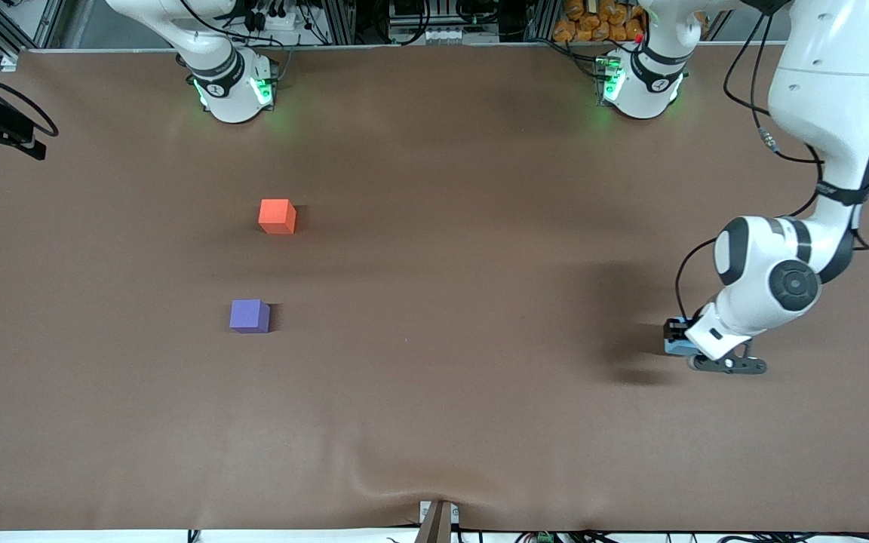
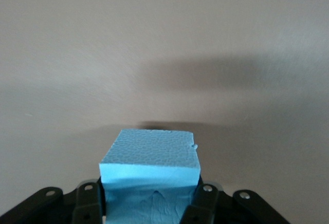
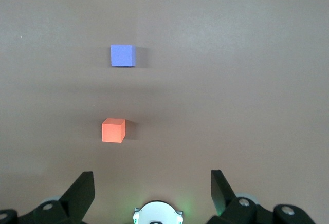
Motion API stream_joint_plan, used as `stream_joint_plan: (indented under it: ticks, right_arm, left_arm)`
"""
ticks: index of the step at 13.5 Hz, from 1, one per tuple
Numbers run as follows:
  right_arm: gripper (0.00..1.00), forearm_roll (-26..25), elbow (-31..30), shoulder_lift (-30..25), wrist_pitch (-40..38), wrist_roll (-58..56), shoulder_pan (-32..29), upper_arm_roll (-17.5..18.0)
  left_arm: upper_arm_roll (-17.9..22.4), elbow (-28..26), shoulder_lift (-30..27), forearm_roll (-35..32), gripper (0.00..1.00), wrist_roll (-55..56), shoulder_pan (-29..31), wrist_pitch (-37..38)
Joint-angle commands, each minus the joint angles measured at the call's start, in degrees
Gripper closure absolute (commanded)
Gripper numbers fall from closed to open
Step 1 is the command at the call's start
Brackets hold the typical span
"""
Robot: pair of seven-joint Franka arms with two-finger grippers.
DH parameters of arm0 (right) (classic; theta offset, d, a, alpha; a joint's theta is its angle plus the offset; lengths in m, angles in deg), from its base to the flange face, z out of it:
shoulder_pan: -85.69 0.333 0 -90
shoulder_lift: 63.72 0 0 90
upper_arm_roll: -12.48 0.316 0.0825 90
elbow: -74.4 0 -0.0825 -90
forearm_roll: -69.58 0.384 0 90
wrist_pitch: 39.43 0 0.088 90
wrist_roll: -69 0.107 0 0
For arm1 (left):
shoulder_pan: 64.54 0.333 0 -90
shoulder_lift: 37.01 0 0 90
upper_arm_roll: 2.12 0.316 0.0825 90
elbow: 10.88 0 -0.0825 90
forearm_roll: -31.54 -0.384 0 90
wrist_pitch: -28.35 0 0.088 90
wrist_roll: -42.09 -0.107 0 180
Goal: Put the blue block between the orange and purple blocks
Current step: 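Close the left gripper on the light-blue cube and lift it, then carry the blue cube with the left gripper toward the table middle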
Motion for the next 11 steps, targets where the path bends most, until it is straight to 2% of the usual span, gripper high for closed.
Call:
stream_joint_plan:
  ticks: [1, 4, 6, 9, 11]
  right_arm:
    - [0.00, -0.53, 0.96, 0.30, -0.67, -0.47, -1.16, 0.69]
    - [0.00, -0.44, 0.96, 0.30, -0.75, -0.47, -1.16, 0.69]
    - [0.00, -0.44, 0.96, 0.30, -0.67, -0.47, -1.16, 0.69]
    - [0.00, -0.44, 0.96, 0.56, -0.67, -0.64, -1.25, 0.69]
    - [0.00, -0.44, 0.87, 0.65, -0.67, -0.73, -1.34, 0.69]
  left_arm:
    - [-0.31, 0.85, -7.34, 0.85, 1.00, 0.70, 0.50, 7.03]
    - [-1.27, 4.53, -12.44, 1.20, 1.00, 1.58, 0.07, 15.30]
    - [-4.86, 7.00, -13.95, 3.31, 1.00, 5.34, 0.07, 20.75]
    - [-11.10, 10.26, -13.34, 3.23, 1.00, 16.84, -1.51, 21.74]
    - [-12.26, 10.26, -12.20, 2.70, 1.00, 24.56, -6.84, 21.74]
